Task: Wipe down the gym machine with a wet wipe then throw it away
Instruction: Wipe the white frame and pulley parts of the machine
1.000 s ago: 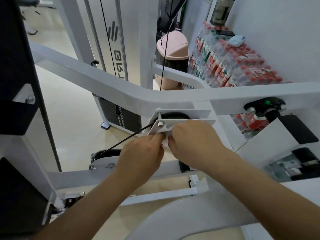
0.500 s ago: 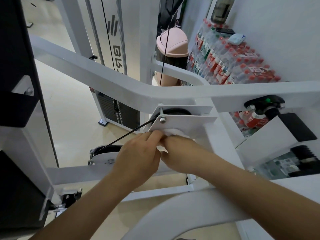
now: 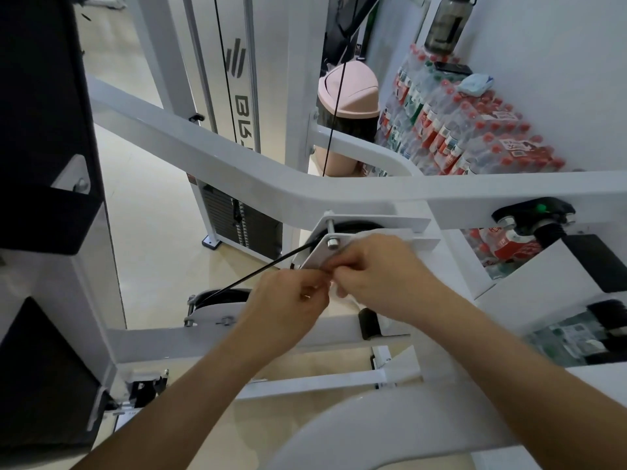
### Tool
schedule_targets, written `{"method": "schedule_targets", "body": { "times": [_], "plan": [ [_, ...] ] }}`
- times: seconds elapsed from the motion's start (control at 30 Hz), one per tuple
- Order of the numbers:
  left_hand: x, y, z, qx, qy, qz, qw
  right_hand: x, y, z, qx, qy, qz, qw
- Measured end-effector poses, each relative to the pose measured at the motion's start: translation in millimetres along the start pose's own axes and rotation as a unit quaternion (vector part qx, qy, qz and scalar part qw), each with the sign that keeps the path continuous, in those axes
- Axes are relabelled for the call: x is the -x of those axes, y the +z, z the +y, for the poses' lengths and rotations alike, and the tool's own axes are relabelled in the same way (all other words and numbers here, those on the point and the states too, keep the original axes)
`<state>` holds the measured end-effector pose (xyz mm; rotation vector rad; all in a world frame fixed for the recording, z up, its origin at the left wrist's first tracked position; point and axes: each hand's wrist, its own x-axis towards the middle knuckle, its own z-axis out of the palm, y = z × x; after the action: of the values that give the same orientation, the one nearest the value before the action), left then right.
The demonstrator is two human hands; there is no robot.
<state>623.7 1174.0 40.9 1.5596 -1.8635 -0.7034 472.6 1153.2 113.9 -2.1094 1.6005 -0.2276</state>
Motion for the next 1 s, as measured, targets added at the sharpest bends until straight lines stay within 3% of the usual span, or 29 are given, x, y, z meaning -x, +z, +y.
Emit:
{"method": "schedule_targets", "body": {
  "times": [0.13,0.23,0.33,0.5,0.63,0.7,0.77,0.83,0.9,1.0],
  "plan": [
    [0.0,-5.0,10.8,0.078,-0.017,0.037,0.996,14.1,-15.0,16.5,-0.135,0.029,0.059,0.989],
    [1.0,-11.0,13.6,0.09,-0.004,0.073,0.993,3.6,-0.3,4.4,-0.078,-0.022,0.068,0.994],
    [1.5,-14.7,10.8,0.047,-0.005,0.124,0.991,0.7,5.9,-1.4,-0.071,-0.016,0.054,0.996],
    [-17.1,-13.2,10.6,-0.042,0.003,0.144,0.989,14.8,-18.0,16.6,-0.177,0.048,0.076,0.98],
    [-14.6,-18.2,3.2,-0.055,0.018,0.146,0.988,15.0,-17.8,9.7,-0.181,0.046,0.027,0.982],
    [-11.8,-20.8,-1.9,-0.042,0.021,0.149,0.988,17.6,-18.6,12.2,-0.171,0.039,0.051,0.983],
    [-12.3,-19.5,0.8,-0.062,0.042,0.152,0.986,20.5,-22.5,20.9,-0.137,0.039,0.126,0.982],
    [-17.4,-13.6,10.5,-0.094,0.07,0.164,0.979,21.9,-23.3,29.6,0.001,0.04,0.191,0.981],
    [-24.2,-8.8,19.3,-0.093,0.075,0.166,0.979,20.5,-22.6,34.8,0.146,0.023,0.251,0.956],
    [-25.7,-6.7,11.9,-0.087,0.048,0.125,0.987,12.2,-26.8,42.5,0.207,0.035,0.242,0.947]
  ]
}}
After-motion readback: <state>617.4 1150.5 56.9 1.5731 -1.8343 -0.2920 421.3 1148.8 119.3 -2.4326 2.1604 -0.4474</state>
